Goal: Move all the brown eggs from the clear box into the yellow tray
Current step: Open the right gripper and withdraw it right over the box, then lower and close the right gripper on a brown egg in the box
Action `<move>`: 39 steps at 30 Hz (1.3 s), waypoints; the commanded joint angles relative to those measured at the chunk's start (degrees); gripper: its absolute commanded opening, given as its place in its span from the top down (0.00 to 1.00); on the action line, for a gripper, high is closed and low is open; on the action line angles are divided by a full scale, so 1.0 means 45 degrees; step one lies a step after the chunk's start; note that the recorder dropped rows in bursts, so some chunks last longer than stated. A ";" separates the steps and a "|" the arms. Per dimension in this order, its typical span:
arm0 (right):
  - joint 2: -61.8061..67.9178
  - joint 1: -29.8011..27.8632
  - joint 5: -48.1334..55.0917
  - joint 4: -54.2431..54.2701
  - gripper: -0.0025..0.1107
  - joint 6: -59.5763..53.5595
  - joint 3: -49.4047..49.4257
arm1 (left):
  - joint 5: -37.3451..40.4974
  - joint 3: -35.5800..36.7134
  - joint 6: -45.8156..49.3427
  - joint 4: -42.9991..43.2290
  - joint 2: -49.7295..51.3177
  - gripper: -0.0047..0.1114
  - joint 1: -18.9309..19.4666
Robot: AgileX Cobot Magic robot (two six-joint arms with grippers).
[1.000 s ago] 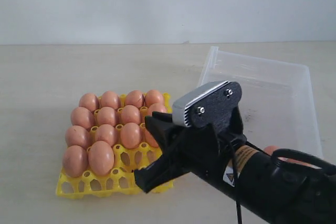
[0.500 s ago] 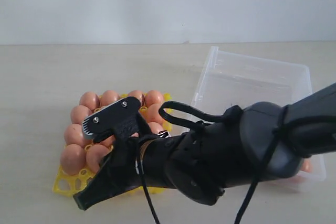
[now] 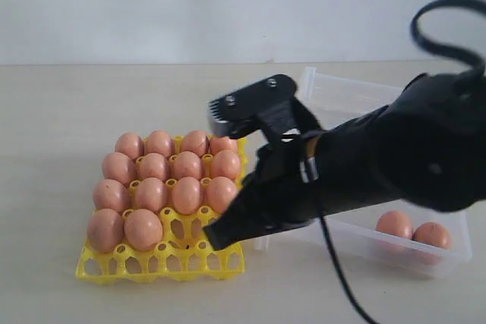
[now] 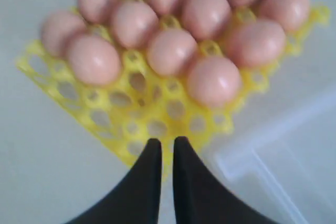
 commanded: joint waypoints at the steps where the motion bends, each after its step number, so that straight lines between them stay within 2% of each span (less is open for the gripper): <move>1: -0.0700 -0.1339 0.5358 0.0072 0.98 0.0577 -0.0815 | -0.0042 0.0033 -0.0100 0.0021 -0.0034 0.92 -0.0059; 3: -0.0700 -0.1886 0.6342 -0.0219 0.94 0.0843 -0.1200 | -0.0042 0.0033 -0.0100 0.0021 -0.0034 0.92 -0.0059; 5: -0.0676 -0.2686 0.6679 -0.0301 0.83 0.0923 -0.1406 | -0.0042 0.0033 -0.0100 0.0021 -0.0034 0.92 -0.0059; 8: -0.0676 -0.3817 0.6533 -0.0219 0.56 0.1602 -0.1406 | -0.0042 0.0033 -0.0100 0.0021 -0.0034 0.92 -0.0059; 10: -0.0676 -0.4318 0.6879 -0.0219 0.42 0.3167 -0.1406 | -0.0042 0.0033 -0.0100 0.0021 -0.0034 0.92 -0.0059; 12: -0.0676 -0.4465 0.7286 -0.0349 0.44 0.4008 -0.1406 | -0.0042 0.0033 -0.0100 0.0021 -0.0034 0.92 -0.0059; 17: -0.0676 -0.4570 0.7678 -0.0734 0.66 0.4869 -0.1406 | -0.0042 0.0033 -0.0100 0.0021 -0.0034 0.92 -0.0059; 19: -0.0617 -0.4973 0.7488 -0.0735 0.71 0.4816 -0.1406 | -0.0042 0.0033 -0.0100 0.0021 -0.0034 0.92 -0.0059; 22: -0.0177 -0.5483 0.7690 -0.0823 0.67 0.4517 -0.1406 | -0.0042 0.0033 -0.0100 0.0021 -0.0034 0.92 -0.0059; 27: 0.0731 -0.5667 0.7120 -0.0823 0.48 0.4394 -0.1406 | -0.0042 0.0033 -0.0100 0.0021 -0.0034 0.92 -0.0059; 33: 0.1761 -0.5902 0.6217 -0.0592 0.48 0.4428 -0.1406 | -0.0042 0.0033 -0.0100 0.0021 -0.0034 0.92 -0.0059; 39: 0.2315 -0.5939 0.5821 -0.0596 0.53 0.4428 -0.1406 | -0.0042 0.0033 -0.0100 0.0021 -0.0034 0.92 -0.0059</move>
